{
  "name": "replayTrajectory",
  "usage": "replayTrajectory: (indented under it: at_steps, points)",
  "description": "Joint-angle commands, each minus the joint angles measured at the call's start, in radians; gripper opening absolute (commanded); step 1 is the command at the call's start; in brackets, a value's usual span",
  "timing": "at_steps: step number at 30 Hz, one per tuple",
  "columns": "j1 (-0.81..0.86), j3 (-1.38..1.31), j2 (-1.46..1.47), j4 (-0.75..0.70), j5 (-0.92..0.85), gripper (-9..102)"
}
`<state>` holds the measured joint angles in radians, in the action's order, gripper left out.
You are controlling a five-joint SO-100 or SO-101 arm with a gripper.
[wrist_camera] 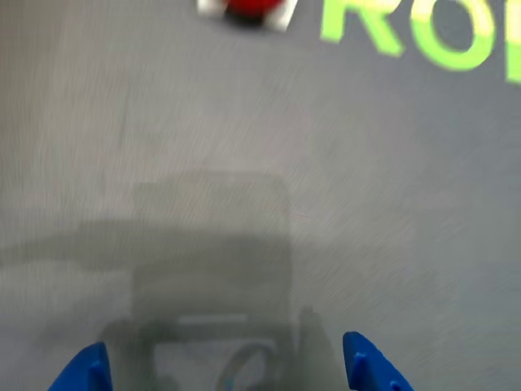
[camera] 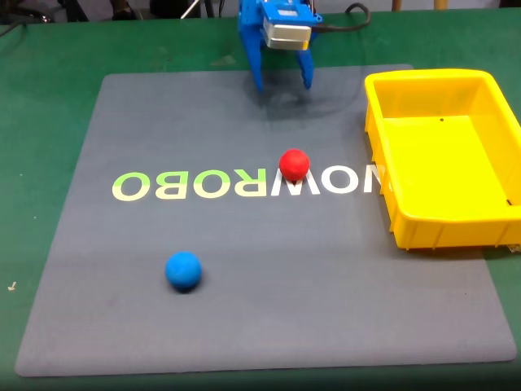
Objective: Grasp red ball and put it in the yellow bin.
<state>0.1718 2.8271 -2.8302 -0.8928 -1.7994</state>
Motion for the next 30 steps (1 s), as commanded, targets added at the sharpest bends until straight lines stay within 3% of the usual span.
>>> replayTrajectory:
  at_steps: [1, 9, 17, 30]
  points:
    - [0.011, -0.202, 0.239, 0.106, 0.044, 33]
    - [-0.020, -0.520, 0.670, 0.206, 0.106, 32]
    - [-0.046, -0.638, 0.882, 0.301, 0.114, 32]
    - [-0.114, -0.882, 1.198, 0.334, 0.173, 32]
